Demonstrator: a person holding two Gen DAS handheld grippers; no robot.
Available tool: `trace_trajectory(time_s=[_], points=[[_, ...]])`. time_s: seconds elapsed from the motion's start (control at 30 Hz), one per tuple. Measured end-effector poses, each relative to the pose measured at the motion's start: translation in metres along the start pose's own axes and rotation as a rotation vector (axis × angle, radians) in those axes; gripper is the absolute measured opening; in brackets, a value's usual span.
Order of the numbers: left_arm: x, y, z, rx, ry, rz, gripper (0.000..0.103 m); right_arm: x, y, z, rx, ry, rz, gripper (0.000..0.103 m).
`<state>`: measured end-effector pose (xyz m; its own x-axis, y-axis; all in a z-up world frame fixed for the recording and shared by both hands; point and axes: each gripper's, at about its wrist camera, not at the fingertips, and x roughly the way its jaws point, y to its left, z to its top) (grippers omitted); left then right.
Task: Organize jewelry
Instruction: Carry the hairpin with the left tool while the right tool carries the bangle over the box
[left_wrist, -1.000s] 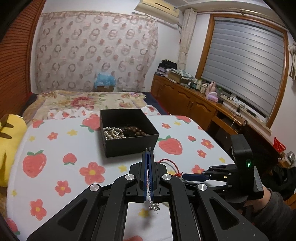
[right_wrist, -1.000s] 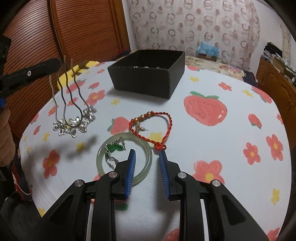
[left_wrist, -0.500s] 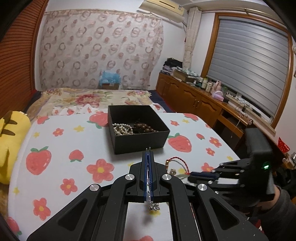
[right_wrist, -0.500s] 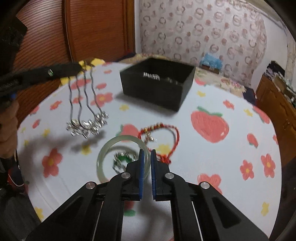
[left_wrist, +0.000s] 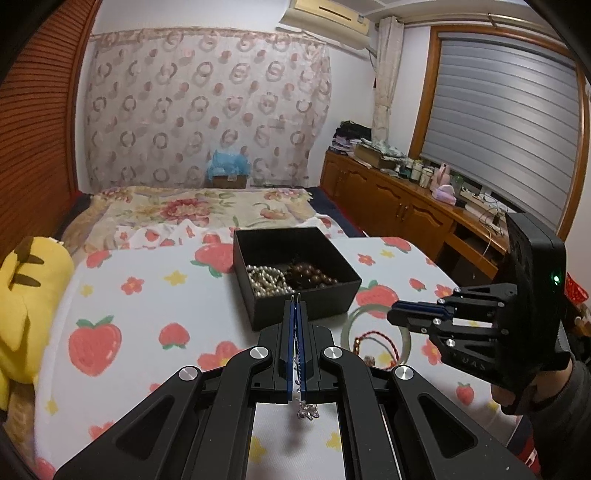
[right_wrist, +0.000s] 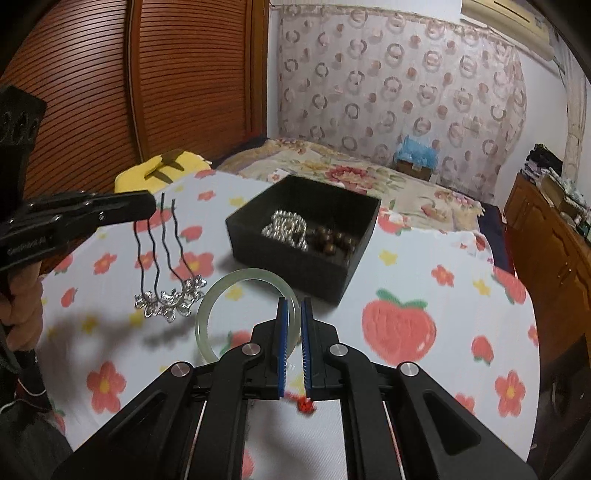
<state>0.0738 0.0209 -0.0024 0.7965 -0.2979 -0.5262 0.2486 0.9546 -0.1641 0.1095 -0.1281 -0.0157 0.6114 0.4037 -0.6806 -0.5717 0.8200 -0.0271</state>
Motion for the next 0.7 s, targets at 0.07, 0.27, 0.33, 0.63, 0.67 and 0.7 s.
trace_trajectory(time_s=[0.07,0.27,0.33,0.63,0.67,0.7], points=[[0.001,0.0,0.005,0.003,-0.005,-0.001,0.001,0.004,-0.004,0.009,0.003,-0.007,-0.009,0.008],[0.003,-0.004,0.023,0.027,-0.027,0.009,0.001,0.007,-0.021,0.024,0.029,-0.029,-0.029,0.008],[0.003,-0.005,0.028,0.032,-0.032,0.011,0.001,0.007,-0.024,0.027,0.034,-0.035,-0.033,0.008],[0.016,-0.009,0.052,0.05,-0.043,0.013,0.001,0.01,-0.038,0.035,0.053,-0.048,-0.057,0.008],[0.017,-0.01,0.054,0.053,-0.044,0.015,0.001,0.01,-0.04,0.035,0.056,-0.049,-0.058,0.008],[0.018,-0.01,0.058,0.057,-0.046,0.017,0.001,0.01,-0.042,0.034,0.059,-0.049,-0.058,0.008]])
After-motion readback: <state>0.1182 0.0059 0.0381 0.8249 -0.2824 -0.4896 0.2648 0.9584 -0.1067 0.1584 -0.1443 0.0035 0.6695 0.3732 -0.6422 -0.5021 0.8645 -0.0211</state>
